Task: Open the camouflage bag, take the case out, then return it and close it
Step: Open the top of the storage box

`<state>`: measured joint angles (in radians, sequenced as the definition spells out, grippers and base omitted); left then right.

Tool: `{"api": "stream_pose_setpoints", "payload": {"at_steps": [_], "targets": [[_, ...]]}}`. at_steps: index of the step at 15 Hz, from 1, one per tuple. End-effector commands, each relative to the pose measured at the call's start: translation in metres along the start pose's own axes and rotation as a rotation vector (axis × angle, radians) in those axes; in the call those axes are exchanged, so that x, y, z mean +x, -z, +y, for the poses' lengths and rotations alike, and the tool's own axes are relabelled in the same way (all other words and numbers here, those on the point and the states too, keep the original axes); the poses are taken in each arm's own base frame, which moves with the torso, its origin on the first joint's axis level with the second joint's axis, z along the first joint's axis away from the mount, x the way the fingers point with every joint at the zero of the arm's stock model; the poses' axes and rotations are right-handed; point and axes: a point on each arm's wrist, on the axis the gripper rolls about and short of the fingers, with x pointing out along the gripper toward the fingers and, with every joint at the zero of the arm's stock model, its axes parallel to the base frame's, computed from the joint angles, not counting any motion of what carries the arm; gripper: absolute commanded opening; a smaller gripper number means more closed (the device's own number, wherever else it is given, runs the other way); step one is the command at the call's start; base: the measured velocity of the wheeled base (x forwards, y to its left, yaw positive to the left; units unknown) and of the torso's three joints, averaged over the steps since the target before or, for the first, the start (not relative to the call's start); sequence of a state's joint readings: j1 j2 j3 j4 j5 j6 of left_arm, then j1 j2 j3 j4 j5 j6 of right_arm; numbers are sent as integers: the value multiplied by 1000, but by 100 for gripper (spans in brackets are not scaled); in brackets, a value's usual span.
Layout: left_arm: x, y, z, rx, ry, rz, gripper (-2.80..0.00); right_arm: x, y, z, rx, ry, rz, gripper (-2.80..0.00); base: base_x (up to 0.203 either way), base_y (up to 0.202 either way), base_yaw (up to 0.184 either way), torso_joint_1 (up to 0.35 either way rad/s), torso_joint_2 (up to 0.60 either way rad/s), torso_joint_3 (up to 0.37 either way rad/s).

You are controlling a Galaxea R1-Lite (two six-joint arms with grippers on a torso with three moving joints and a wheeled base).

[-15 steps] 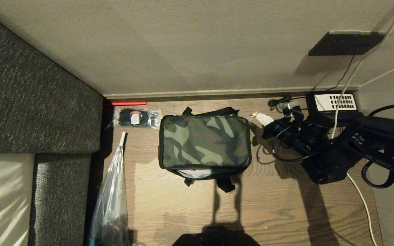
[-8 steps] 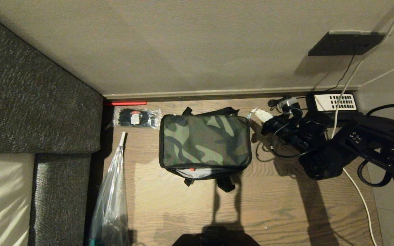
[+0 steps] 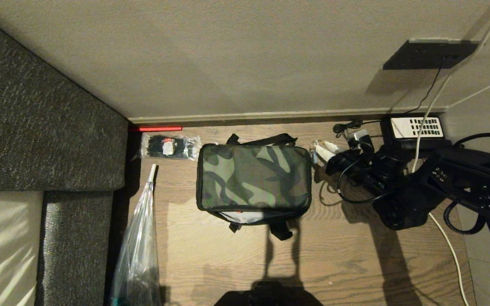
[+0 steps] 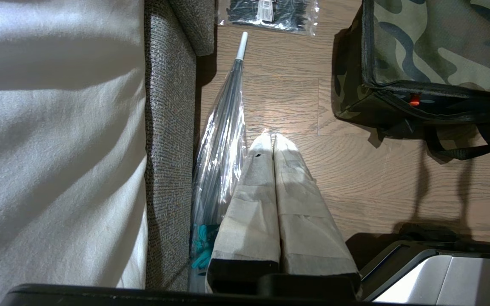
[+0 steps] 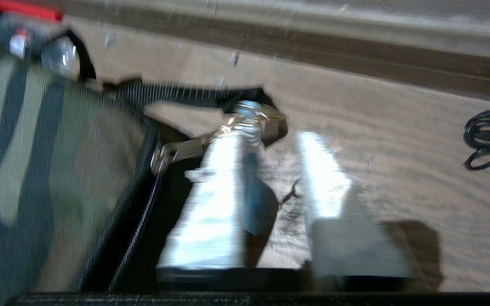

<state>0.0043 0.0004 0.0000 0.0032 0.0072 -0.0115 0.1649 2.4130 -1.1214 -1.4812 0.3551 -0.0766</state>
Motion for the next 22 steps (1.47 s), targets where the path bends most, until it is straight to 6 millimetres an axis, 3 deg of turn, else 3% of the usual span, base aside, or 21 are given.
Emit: {"api": "stream_pose_setpoints", "payload": {"at_steps": [1,6,10,12,17,22], "targets": [[0,1,0,-2,-1,1,-280,-8,4,-3,2,8,22,0,0,0,0,0,0,0],[0,1,0,-1,-1,1,-280,-25,7,-3,7,15,71,0,0,0,0,0,0,0],[0,1,0,-1,-1,1,-280,-72,-6,13,136,-12,232,0,0,0,0,0,0,0],[0,1,0,-1,-1,1,-280,-85,-14,36,284,-48,325,0,0,0,0,0,0,0],[0,1,0,-1,-1,1,-280,-89,-7,70,461,-97,472,0,0,0,0,0,0,0],[0,1,0,-1,-1,1,-280,-78,-8,92,584,-105,492,0,0,0,0,0,0,0]]}}
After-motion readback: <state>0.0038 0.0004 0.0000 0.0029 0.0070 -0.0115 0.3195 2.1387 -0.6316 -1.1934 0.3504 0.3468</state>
